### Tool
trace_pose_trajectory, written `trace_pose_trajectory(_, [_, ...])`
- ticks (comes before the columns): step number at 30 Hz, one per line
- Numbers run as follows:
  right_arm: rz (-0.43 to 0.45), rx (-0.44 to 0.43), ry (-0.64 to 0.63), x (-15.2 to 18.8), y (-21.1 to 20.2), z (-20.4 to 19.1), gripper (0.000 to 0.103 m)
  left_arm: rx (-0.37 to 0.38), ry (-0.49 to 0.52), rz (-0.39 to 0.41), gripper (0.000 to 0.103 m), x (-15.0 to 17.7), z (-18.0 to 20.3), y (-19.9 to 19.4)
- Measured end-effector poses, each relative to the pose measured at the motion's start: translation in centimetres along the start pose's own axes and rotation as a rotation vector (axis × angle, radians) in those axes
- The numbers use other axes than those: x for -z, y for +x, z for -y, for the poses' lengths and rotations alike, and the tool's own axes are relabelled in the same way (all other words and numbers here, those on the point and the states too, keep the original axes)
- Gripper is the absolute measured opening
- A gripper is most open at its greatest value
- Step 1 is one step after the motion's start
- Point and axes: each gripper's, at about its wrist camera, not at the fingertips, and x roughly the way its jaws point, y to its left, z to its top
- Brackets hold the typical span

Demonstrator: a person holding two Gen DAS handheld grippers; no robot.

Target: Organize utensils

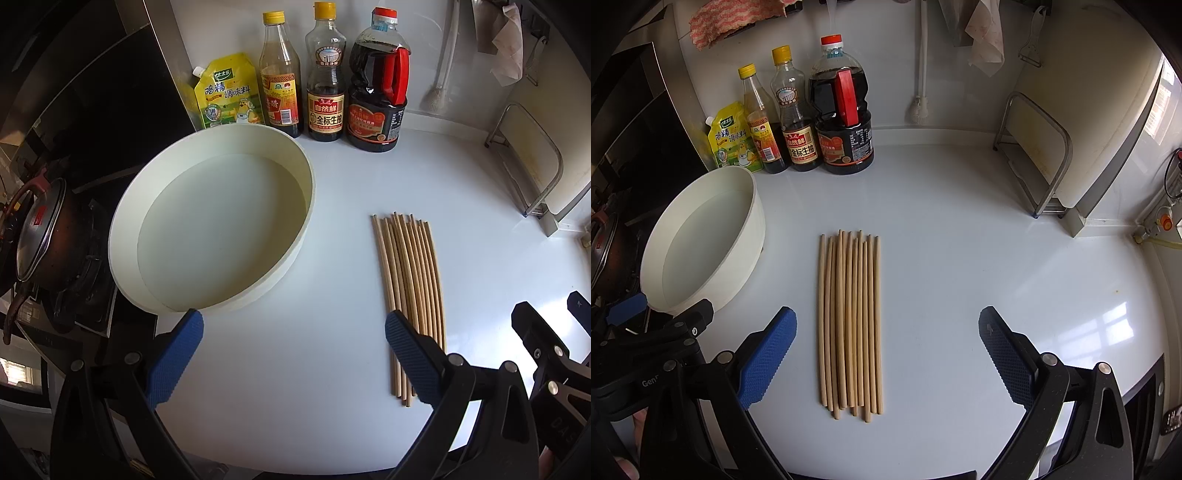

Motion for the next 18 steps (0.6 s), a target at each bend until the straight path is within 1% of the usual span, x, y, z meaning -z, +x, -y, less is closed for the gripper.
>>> trace_pose_trajectory(18, [0.007,-0.003,0.001,-0.25,-0.34,0.08,0.095,0.000,0.002,0.003,0.097,0.25,-0.13,0.09])
